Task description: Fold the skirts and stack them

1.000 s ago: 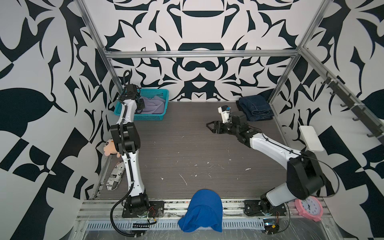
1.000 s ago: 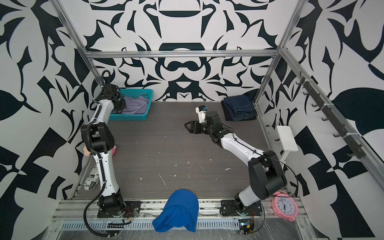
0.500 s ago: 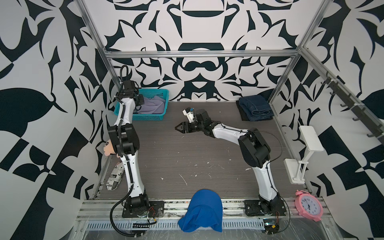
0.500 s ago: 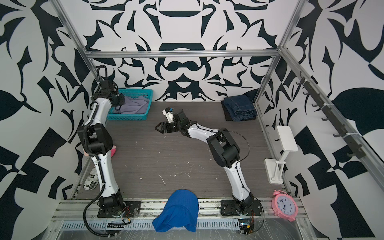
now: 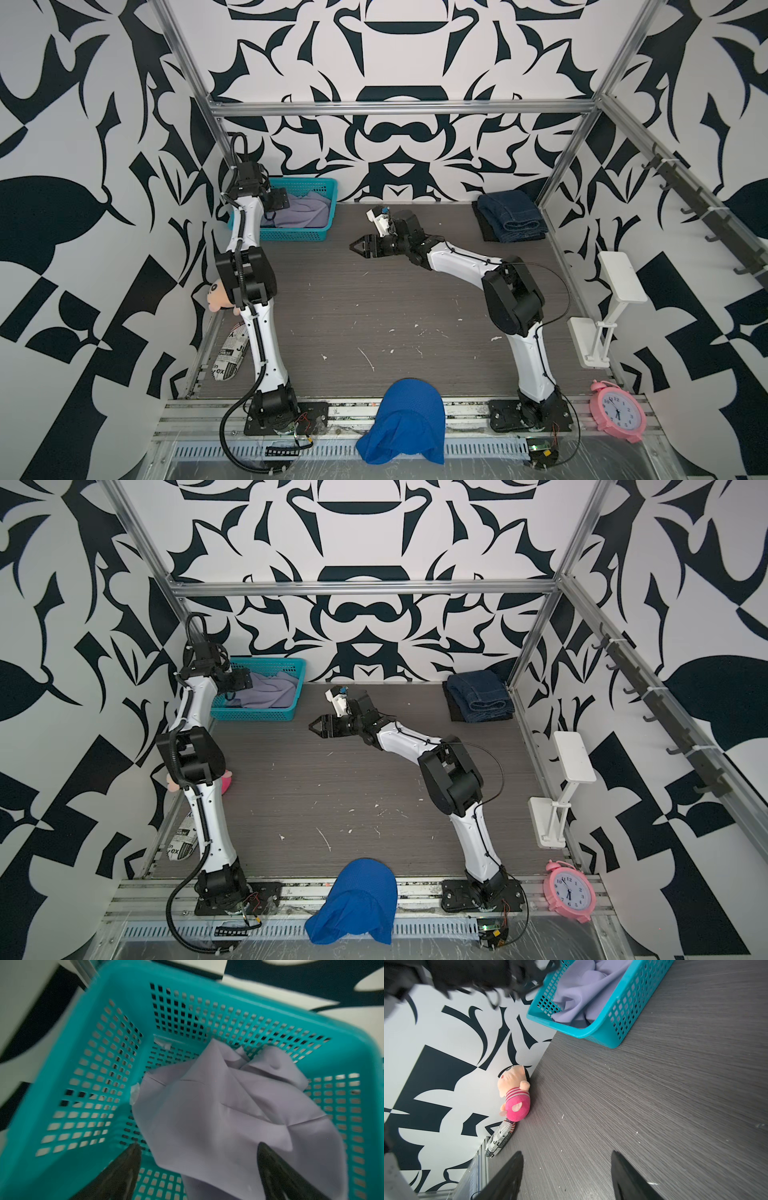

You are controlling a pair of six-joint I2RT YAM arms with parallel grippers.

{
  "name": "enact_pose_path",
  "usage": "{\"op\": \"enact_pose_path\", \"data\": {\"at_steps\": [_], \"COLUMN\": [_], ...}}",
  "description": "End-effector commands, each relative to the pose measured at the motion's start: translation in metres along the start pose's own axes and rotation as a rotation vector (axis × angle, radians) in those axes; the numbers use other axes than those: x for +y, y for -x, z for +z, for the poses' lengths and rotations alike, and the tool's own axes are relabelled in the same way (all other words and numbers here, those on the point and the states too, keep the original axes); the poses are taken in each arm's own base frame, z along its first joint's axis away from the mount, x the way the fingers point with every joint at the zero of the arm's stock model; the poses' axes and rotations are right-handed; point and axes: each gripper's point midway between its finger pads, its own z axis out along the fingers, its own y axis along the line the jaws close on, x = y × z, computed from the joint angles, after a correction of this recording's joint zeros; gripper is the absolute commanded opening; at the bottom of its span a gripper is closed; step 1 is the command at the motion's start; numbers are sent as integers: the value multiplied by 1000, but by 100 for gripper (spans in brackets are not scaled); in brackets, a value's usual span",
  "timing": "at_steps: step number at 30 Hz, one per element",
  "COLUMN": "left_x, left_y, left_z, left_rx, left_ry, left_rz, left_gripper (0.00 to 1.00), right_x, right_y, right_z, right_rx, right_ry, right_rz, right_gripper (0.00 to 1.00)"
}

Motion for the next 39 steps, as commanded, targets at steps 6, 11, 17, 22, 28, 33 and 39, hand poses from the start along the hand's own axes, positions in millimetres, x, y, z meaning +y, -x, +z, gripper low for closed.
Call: {"op": "enact_pose_path", "data": {"at_steps": [6,11,17,22,28,33,39], "left_x": [-17,-15,-17,-26,-40,-56,-94], "left_y": [-26,-31,5,51,95,141,190], "left_z": [29,33,-1,-43,-112,-195,-330], "left_rx": [97,88,-19,-158,-297,-482,-781], "left_ry": [-78,-71,-66,-87,-127,-182,-322], "left_rz": [27,58,84,65,44,31,50], "left_gripper": [70,17,0,0,0,0,0], "right_x": [41,35,34,37,49,54,56], "right_y": [20,30,34,35,43,45,45], "right_z": [-24,-44,-57,-63,-79,-92,-112], "right_rx": [-60,-109,-106,-113,-128,-149,-194], "right_ry": [127,142,130,120,103,83,34], "right_rz": [-43,-16,-15,-11,-42,-59,-93], "right_gripper": [72,72,72,72,72,72,73]}}
